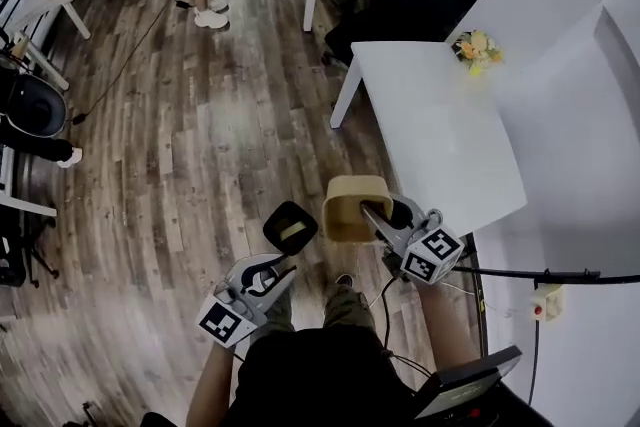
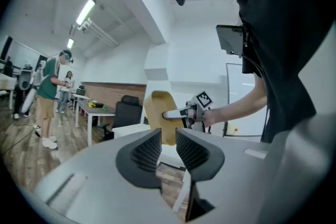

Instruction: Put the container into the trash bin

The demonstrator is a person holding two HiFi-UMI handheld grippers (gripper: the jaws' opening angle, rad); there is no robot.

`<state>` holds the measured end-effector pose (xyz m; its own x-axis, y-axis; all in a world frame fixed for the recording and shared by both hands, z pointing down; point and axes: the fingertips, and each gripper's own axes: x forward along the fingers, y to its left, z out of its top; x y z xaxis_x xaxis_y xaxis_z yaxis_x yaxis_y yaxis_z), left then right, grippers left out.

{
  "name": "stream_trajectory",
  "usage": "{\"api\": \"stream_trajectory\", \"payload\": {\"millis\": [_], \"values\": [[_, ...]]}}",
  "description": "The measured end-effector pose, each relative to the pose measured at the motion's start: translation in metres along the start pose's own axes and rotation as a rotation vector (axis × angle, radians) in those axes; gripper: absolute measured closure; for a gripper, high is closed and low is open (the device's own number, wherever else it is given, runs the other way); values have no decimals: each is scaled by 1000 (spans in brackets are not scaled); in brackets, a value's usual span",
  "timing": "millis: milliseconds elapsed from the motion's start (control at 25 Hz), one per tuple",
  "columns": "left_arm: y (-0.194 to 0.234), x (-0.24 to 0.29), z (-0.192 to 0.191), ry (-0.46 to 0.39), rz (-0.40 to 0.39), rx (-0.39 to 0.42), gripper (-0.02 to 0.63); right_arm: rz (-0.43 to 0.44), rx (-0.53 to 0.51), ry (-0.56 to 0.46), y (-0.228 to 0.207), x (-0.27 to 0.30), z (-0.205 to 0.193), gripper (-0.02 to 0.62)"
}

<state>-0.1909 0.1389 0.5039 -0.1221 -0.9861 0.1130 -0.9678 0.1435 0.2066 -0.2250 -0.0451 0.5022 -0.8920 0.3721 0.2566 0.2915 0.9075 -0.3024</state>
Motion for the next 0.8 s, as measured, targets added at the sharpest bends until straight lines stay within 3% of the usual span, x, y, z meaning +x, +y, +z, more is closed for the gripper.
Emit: {"api": "stream_trajectory", "payload": {"millis": [80, 200, 480, 800], "values": [[19, -16, -5, -28, 58, 0, 549, -50, 119, 3, -17, 37, -30, 454], [34, -34, -15, -48, 103, 15, 548, -109, 252, 53, -38, 83, -92, 454], [53, -41, -59, -12, 298, -21, 558, -208, 377, 214, -85, 151, -279, 449], [45, -7, -141, 54, 264, -90, 568, -331, 519, 375, -118, 180, -438, 446]]}}
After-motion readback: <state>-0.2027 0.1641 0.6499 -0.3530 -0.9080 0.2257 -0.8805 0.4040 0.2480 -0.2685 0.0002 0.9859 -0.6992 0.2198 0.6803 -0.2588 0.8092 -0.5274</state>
